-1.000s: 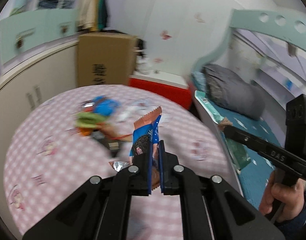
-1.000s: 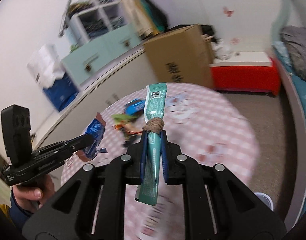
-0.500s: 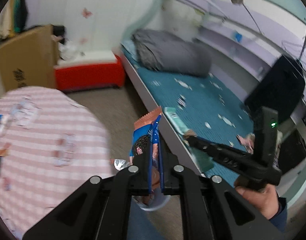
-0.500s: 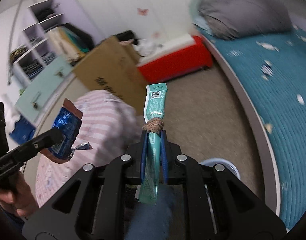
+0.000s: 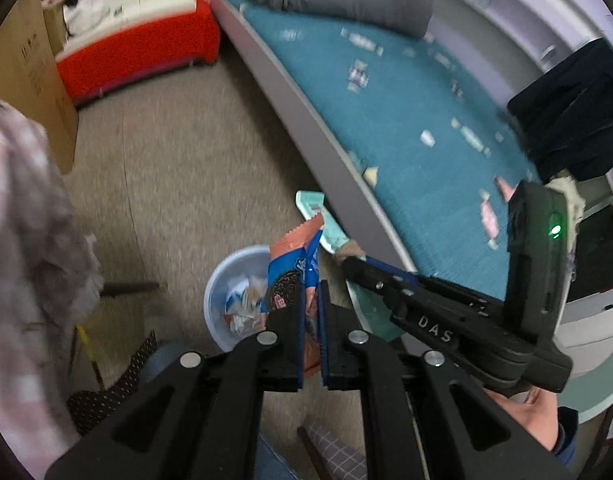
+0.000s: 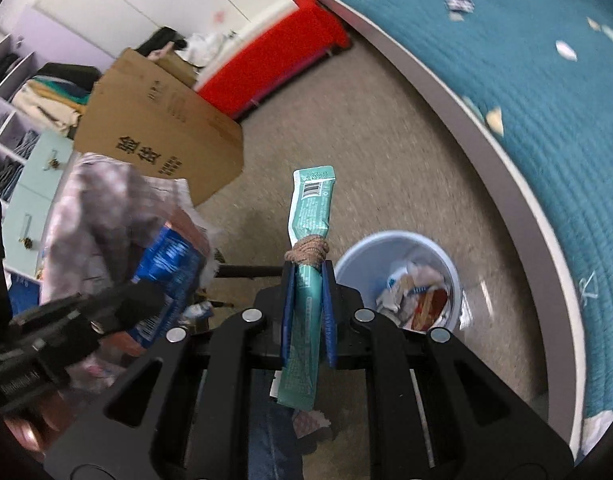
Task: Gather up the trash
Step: 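Carry both items over the wastebasket and open both tools to drop them, then move both tools back over the table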
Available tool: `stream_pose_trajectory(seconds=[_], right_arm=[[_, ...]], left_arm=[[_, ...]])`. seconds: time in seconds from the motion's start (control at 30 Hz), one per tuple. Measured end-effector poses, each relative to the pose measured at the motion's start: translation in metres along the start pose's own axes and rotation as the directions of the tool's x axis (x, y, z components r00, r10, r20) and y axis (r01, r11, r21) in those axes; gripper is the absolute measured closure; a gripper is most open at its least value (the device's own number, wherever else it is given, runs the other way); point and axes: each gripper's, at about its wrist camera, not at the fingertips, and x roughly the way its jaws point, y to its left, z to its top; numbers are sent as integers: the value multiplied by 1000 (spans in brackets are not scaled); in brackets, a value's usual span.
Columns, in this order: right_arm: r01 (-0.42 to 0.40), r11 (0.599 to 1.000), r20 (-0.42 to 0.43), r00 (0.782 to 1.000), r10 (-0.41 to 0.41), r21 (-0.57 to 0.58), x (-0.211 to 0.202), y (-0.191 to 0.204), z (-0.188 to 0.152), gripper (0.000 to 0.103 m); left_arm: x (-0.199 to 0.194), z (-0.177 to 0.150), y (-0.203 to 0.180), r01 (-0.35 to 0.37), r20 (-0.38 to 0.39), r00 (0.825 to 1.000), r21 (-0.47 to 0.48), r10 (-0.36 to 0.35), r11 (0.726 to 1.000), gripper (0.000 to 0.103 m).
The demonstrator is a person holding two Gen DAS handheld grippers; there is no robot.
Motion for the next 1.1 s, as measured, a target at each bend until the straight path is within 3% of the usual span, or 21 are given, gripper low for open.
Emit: stream_pose_trajectory(seconds=[0.07,0.1,0.13,0.17,0.2,0.27,0.4,0.7,0.97,1.1], right_arm=[[-6,1000,-21,1000,6,25,13,-10,1,87],[-9,999,-31,999,11,38,19,-14,1,81],[-12,999,-43,999,15,53,26,-20,1,72],[-3,998,-51,999,6,64,31,-23,2,40],[29,997,-58,998,-25,74,36,-27,1,29],[31,994,-70,997,-24,103,43,-37,-2,27],[58,991,-41,998,-54,117,34,-39,-7,13],[86,990,40,995,-91,112,0,-22,1,7],[85,996,160,983,-91,40,-46,34,22,6],[62,997,227,973,-50,-45,-74,80,34,6]], left_arm=[[16,2,8,-20,-32,999,-7,20,1000,93],[25,4,12,-22,-57,998,-14,22,1000,87],[30,6,13,-24,-77,997,-20,23,1000,64],[33,6,15,-30,-91,995,-25,27,999,42],[35,7,19,-70,-84,994,-25,68,997,36],[33,5,24,-89,-71,994,-27,87,996,25],[30,4,30,-67,-77,995,-46,63,997,25],[5,6,22,-46,-28,999,-38,45,998,25],[-80,7,6,-69,166,984,6,67,998,17],[-137,5,15,-101,294,951,-9,99,995,16]])
